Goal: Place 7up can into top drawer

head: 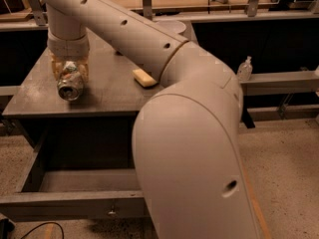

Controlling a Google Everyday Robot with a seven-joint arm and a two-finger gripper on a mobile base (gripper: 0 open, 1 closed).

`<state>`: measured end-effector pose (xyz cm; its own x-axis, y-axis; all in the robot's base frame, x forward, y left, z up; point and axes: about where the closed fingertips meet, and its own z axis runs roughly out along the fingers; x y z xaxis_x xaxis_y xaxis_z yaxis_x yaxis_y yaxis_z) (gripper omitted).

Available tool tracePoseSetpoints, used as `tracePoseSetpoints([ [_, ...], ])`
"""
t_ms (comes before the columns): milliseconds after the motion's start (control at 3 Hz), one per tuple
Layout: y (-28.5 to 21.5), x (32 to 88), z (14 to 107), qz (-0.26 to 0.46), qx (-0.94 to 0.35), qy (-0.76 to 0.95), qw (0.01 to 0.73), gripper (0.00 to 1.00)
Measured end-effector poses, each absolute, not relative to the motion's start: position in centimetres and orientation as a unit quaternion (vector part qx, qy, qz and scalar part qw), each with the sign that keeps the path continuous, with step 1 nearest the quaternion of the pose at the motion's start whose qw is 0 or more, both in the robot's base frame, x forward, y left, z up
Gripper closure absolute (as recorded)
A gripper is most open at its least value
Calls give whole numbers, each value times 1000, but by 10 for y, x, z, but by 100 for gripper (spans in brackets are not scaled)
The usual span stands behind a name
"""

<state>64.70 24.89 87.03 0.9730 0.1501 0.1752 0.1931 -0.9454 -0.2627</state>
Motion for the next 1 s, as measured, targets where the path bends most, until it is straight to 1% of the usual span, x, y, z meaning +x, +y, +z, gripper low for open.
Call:
tracePoseSetpoints([
  [333, 223, 613, 900, -93, -981, -23, 172, 100],
  [667, 204, 556, 916, -85, -974, 52, 205, 100],
  [1000, 197, 507, 903, -56, -960, 124, 243, 100],
])
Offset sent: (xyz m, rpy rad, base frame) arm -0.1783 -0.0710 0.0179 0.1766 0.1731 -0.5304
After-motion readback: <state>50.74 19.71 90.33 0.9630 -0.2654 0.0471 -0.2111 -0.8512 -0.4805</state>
